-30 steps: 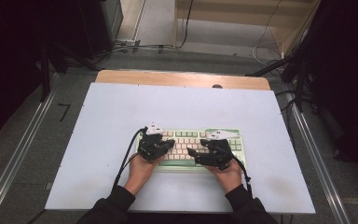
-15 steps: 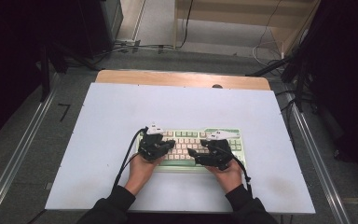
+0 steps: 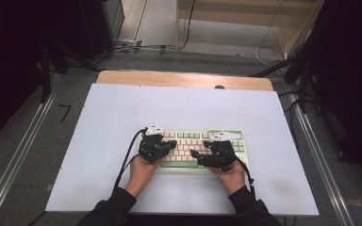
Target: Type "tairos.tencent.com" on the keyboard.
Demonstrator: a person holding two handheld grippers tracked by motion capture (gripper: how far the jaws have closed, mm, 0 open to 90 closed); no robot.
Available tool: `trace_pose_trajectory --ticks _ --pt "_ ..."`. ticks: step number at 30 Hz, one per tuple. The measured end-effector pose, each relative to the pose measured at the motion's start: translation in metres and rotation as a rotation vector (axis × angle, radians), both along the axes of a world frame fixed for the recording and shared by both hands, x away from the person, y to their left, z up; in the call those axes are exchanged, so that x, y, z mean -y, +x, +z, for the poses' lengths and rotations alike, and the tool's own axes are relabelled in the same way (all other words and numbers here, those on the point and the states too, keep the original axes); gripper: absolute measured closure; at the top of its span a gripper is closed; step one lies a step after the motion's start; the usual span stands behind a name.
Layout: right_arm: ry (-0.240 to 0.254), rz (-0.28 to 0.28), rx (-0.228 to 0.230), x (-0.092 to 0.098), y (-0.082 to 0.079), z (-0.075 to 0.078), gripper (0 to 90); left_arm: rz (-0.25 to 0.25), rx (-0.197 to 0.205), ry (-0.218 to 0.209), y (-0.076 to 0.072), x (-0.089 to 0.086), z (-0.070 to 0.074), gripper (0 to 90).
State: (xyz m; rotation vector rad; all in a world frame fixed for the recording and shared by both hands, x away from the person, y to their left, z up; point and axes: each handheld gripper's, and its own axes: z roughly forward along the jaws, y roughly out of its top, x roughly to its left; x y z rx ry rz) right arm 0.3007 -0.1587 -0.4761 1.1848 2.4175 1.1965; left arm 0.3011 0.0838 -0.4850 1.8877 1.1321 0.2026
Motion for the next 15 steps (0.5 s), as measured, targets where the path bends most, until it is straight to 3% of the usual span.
trace_pose_trajectory --ticks 15 --pt "0.002 -0.003 0.004 0.0004 -0.0004 0.0005 32.2 0.009 0.014 -0.023 -0.0036 -0.0040 0.0060 88.4"
